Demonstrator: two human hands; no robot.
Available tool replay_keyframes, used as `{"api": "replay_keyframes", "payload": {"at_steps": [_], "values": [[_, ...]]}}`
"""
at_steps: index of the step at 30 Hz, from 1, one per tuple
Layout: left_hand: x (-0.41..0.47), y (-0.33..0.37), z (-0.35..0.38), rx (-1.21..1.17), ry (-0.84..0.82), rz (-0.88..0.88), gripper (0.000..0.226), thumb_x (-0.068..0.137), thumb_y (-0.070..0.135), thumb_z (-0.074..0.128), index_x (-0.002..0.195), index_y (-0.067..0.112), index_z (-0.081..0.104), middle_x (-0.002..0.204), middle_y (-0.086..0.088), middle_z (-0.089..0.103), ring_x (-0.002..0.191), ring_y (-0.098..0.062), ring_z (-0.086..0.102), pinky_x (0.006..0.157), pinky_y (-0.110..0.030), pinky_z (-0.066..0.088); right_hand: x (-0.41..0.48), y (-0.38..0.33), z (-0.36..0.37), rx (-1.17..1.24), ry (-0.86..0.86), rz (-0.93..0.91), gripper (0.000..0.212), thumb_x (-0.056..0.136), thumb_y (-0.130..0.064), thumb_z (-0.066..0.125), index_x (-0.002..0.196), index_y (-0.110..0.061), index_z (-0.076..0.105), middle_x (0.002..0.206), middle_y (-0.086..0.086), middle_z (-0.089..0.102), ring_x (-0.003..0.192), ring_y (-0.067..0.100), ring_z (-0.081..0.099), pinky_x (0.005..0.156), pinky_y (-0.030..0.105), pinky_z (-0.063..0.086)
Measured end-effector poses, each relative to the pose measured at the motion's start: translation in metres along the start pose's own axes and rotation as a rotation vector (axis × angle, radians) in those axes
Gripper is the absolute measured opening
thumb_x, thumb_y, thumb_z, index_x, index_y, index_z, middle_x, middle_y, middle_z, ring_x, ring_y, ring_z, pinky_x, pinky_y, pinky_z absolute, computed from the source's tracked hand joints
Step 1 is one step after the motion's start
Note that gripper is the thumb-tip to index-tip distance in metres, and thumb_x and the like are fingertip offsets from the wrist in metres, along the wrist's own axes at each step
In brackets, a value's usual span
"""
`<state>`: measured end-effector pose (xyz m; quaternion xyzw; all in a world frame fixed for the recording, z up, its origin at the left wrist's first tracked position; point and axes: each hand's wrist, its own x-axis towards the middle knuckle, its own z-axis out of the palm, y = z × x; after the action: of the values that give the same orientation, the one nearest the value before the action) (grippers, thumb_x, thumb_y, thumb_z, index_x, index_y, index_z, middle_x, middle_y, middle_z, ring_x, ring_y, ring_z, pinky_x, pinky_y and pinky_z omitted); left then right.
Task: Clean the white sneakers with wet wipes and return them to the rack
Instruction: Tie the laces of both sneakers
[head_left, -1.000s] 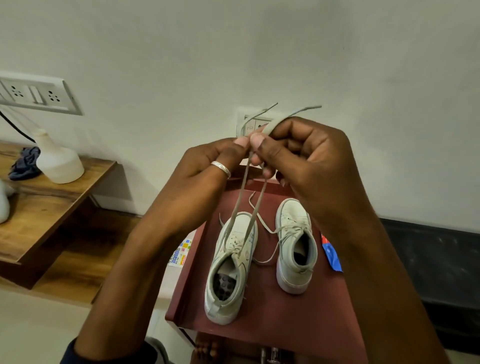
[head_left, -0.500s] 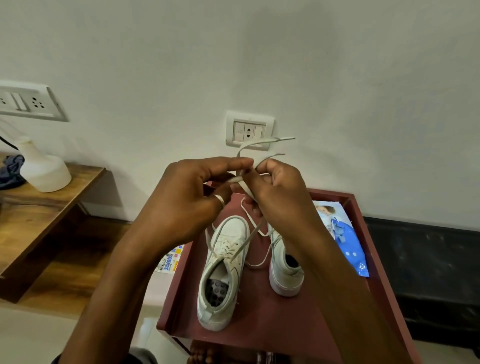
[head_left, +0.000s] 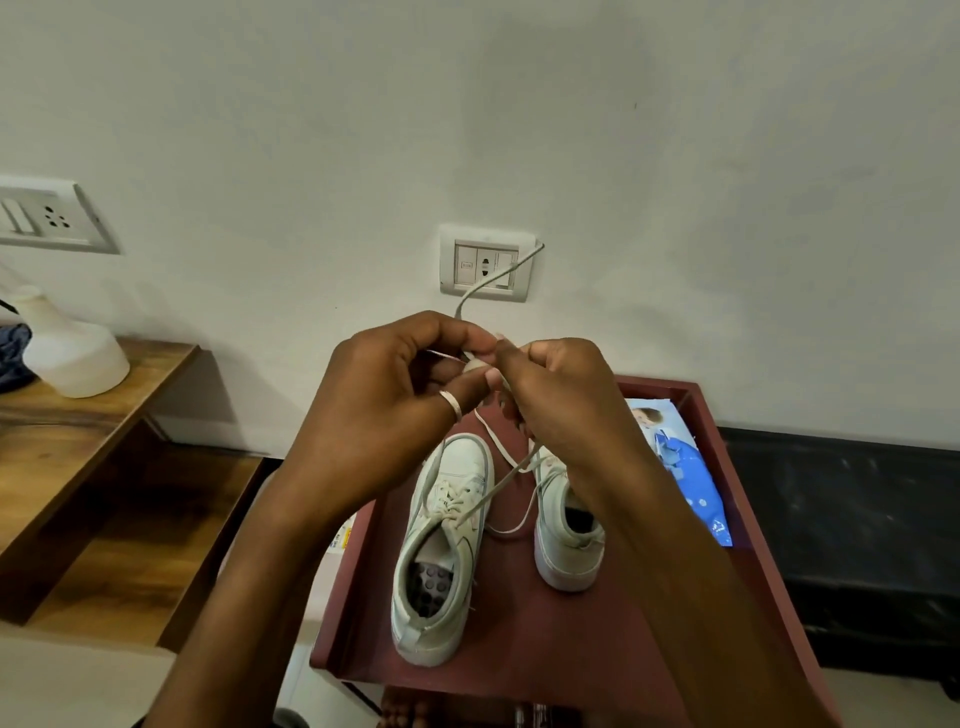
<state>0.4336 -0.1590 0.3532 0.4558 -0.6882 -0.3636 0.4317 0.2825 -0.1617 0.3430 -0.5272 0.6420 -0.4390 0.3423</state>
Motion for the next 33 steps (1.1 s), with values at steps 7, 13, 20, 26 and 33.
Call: {"api": "replay_keyframes", "payload": {"at_steps": [7, 13, 20, 26, 33], "values": [[0.003, -0.001, 0.000, -0.266, 0.113, -0.139, 0.014, 0.090, 0.009, 0.073, 0.103, 0.014, 0.071, 0.084, 0.001, 0.077, 0.080, -0.014, 0.077, 0.083, -0.033, 0.061, -0.001, -0.006, -0.012, 0.073, -0.165, -0.245, 0.011, 0.098, -0.027, 0.054, 0.094, -0.022, 0.063, 0.073, 0.002, 0.070, 0.070, 0.019, 0.066, 0.059, 0.031, 0.051], [0.005, -0.005, -0.004, -0.410, 0.174, -0.203, 0.012, 0.090, 0.005, 0.071, 0.102, 0.009, 0.071, 0.083, -0.009, 0.076, 0.084, -0.025, 0.077, 0.092, -0.043, 0.060, -0.004, -0.006, -0.015, 0.005, -0.304, -0.411, 0.025, 0.088, -0.003, 0.060, 0.108, -0.018, 0.056, 0.093, 0.001, 0.064, 0.064, 0.012, 0.066, 0.059, 0.021, 0.050], [0.006, -0.007, -0.005, -0.452, 0.162, -0.216, 0.009, 0.090, 0.011, 0.071, 0.099, 0.008, 0.071, 0.081, -0.011, 0.075, 0.080, -0.027, 0.075, 0.090, -0.043, 0.061, -0.004, -0.007, -0.014, -0.009, -0.252, -0.559, 0.038, 0.088, -0.006, 0.071, 0.122, -0.017, 0.060, 0.105, 0.000, 0.063, 0.044, 0.004, 0.054, 0.052, 0.009, 0.039], [0.005, -0.005, -0.004, -0.482, 0.105, -0.215, 0.012, 0.096, 0.009, 0.062, 0.103, 0.007, 0.072, 0.089, -0.008, 0.077, 0.089, -0.022, 0.076, 0.088, -0.037, 0.060, 0.003, -0.003, -0.010, 0.018, -0.086, -0.703, 0.022, 0.091, -0.014, 0.068, 0.113, -0.014, 0.073, 0.104, 0.000, 0.067, 0.098, 0.017, 0.065, 0.081, 0.033, 0.056], [0.005, -0.004, -0.001, -0.439, 0.181, -0.237, 0.014, 0.089, 0.025, 0.073, 0.096, 0.013, 0.075, 0.084, -0.004, 0.078, 0.089, -0.021, 0.077, 0.087, -0.040, 0.062, -0.001, -0.005, -0.013, 0.169, 0.039, -0.374, 0.020, 0.093, -0.034, 0.063, 0.106, -0.025, 0.075, 0.084, -0.013, 0.069, 0.078, 0.001, 0.063, 0.065, 0.015, 0.046]]}}
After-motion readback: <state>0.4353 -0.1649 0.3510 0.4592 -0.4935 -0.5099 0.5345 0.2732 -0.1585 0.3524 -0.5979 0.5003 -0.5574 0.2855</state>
